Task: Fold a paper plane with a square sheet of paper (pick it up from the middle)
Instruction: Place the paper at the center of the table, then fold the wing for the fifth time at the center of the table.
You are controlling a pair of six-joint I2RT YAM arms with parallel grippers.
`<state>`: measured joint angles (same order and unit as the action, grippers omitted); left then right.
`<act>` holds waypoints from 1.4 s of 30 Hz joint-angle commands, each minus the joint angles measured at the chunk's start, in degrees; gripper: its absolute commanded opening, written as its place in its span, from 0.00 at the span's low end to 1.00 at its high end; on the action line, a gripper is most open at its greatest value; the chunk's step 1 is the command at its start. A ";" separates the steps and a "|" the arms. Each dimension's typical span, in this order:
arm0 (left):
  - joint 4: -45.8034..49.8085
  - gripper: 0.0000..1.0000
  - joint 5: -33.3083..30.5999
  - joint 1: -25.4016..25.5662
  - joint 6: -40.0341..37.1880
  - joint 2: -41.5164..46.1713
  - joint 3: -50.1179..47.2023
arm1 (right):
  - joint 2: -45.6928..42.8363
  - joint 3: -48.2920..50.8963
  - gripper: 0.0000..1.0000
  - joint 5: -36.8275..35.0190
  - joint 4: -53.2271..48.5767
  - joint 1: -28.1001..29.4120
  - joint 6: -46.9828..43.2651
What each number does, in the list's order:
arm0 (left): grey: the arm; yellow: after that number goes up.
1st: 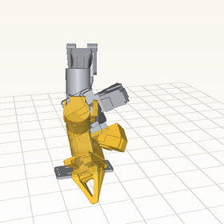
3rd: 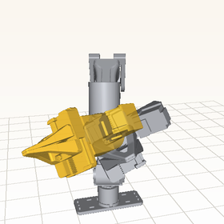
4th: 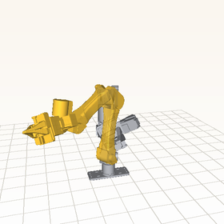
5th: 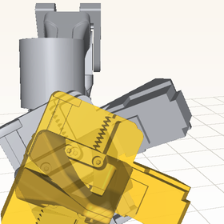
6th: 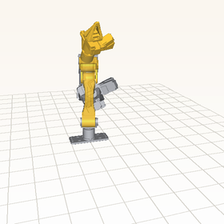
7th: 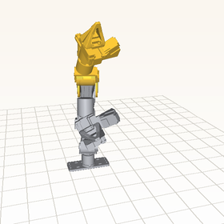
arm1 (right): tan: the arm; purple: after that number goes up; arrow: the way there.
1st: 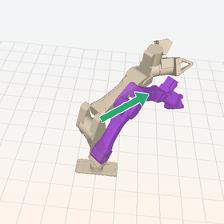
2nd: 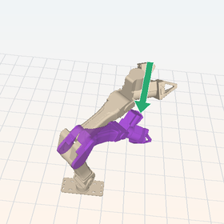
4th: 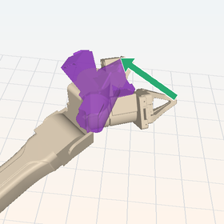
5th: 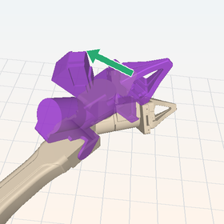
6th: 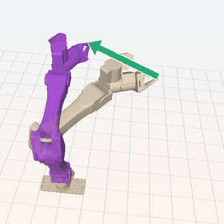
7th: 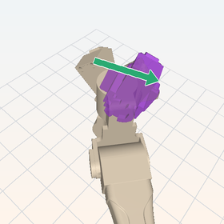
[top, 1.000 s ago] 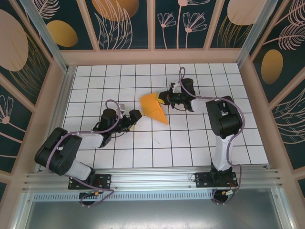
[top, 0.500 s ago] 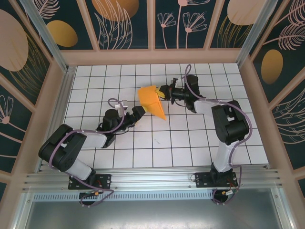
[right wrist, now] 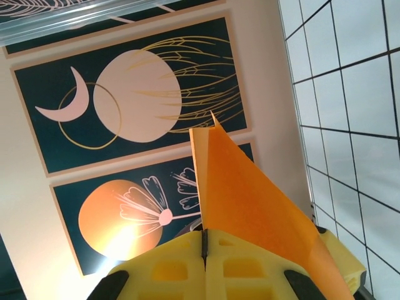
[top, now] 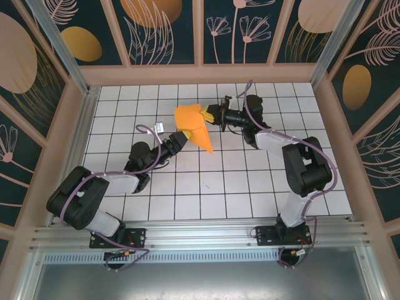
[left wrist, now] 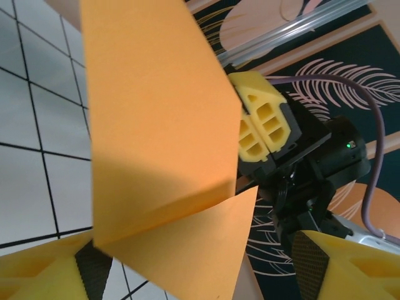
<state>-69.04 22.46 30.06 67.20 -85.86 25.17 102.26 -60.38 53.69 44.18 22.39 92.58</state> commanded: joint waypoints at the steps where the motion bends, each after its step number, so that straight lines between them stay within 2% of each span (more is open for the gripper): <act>1: -6.33 0.68 0.22 0.43 -0.67 1.30 0.45 | -2.89 -1.58 0.07 0.76 3.88 0.26 2.74; 7: -8.20 0.43 -0.86 0.36 -0.24 1.66 -0.71 | -2.81 -1.59 0.07 0.46 4.25 0.15 3.38; 11: -8.48 0.34 -1.95 0.42 -0.35 1.93 -1.58 | -2.72 -0.69 0.07 0.12 4.40 -0.19 3.22; 16: -6.42 0.11 -3.25 0.36 -0.12 1.93 -1.79 | -2.66 0.16 0.07 -0.12 3.54 -0.41 2.15; 18: -4.81 0.06 -3.79 0.42 -0.13 2.02 -1.79 | -2.85 0.22 0.12 -0.08 1.57 -0.57 0.24; 19: -3.05 0.05 -4.37 0.43 -0.22 2.14 -1.65 | -3.23 0.27 0.18 -0.19 -0.65 -0.68 -1.94; 22: 3.90 0.03 -4.16 0.36 -1.03 2.02 -0.77 | -5.71 0.30 0.51 -3.98 -14.78 -2.37 -15.09; 25: 14.25 0.03 -2.55 0.43 -4.16 1.11 1.05 | -8.46 -0.09 0.65 -11.07 -29.84 -3.89 -31.18; 28: 25.12 0.02 -1.94 0.33 -7.72 -0.32 3.20 | -9.61 0.24 0.69 -17.56 -39.50 -3.82 -43.64; 31: 27.56 0.03 0.24 0.27 -9.09 -1.64 4.19 | -10.00 2.24 0.72 -20.41 -43.31 -3.35 -50.67; 37: 34.59 0.03 2.62 0.33 -13.84 -7.06 8.10 | -9.24 3.56 0.78 -24.48 -46.82 0.16 -59.03; 42: 36.97 0.03 3.53 0.28 -17.64 -8.50 9.63 | -7.15 3.20 0.74 -27.14 -46.76 3.50 -61.70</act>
<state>-35.09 24.05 30.06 54.00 -94.19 33.34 93.73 -57.01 29.65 -0.80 24.56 35.83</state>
